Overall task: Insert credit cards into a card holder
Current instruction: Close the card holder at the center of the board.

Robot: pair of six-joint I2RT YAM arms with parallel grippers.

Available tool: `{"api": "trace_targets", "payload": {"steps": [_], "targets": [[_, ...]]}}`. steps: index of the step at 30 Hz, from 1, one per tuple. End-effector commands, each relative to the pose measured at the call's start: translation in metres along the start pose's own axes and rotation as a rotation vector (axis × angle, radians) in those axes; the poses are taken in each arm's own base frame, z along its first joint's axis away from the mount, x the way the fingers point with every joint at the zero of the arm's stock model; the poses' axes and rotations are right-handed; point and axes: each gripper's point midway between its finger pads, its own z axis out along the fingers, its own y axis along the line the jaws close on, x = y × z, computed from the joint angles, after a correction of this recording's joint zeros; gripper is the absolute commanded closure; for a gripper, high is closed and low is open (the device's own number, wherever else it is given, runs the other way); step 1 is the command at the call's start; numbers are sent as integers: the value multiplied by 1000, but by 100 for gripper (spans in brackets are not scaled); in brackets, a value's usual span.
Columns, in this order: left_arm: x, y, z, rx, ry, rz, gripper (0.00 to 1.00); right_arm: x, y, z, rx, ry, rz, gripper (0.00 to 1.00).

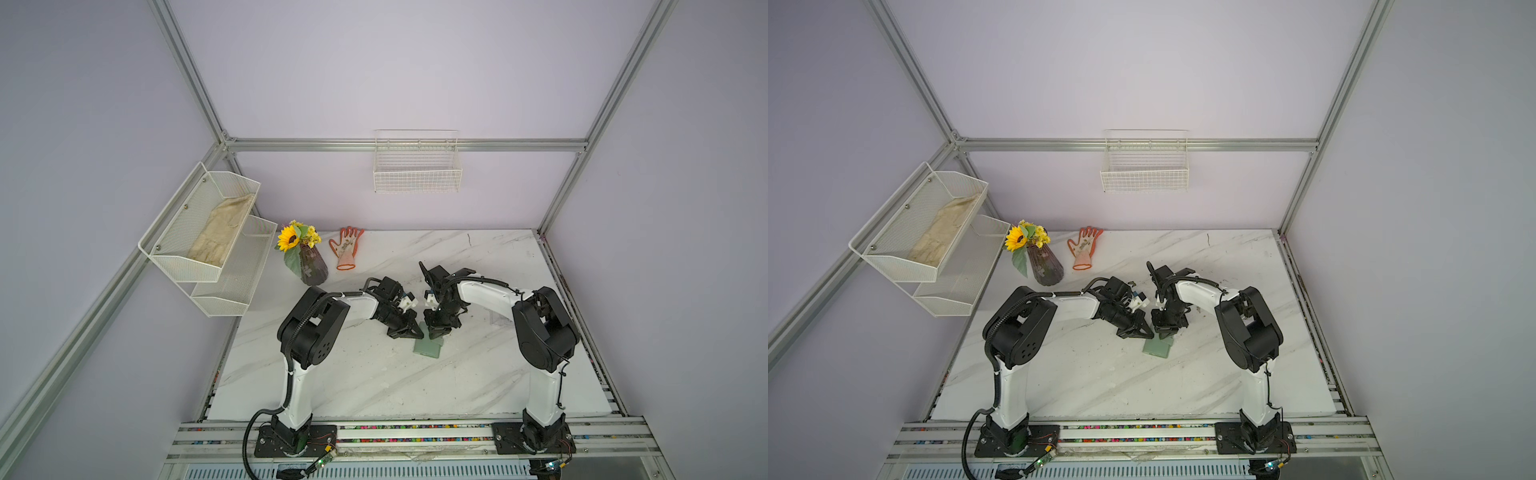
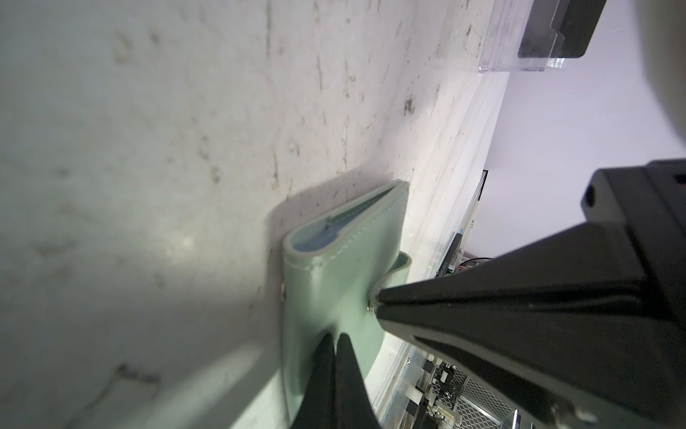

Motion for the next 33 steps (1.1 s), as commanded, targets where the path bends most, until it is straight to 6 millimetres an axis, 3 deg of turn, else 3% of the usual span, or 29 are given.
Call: {"api": "trace_targets", "payload": {"steps": [1,6,13,17,23,26,27,30,33], "targets": [[27,69,14,-220,66,-131,98,-3,-48,34,197,13,21,85],[25,67,12,-231,62,-126,98,-32,-10,-6,59,-132,-25,81],[26,64,6,-242,50,-121,98,-37,1,-35,39,-198,-26,75],[24,59,1,-247,41,-110,96,-40,7,-66,42,-277,-9,71],[6,26,-23,-262,3,-31,66,-42,15,-123,16,-457,-1,66],[-11,-11,-46,-234,-30,39,26,-38,14,-152,3,-556,12,61],[-20,-29,-56,-211,-51,76,3,-37,11,-164,12,-595,15,58],[-39,-69,-95,-212,-142,156,0,-37,-12,-202,86,-725,59,51],[-56,-92,-142,-243,-255,202,0,-38,-39,-242,141,-876,94,41]]}}
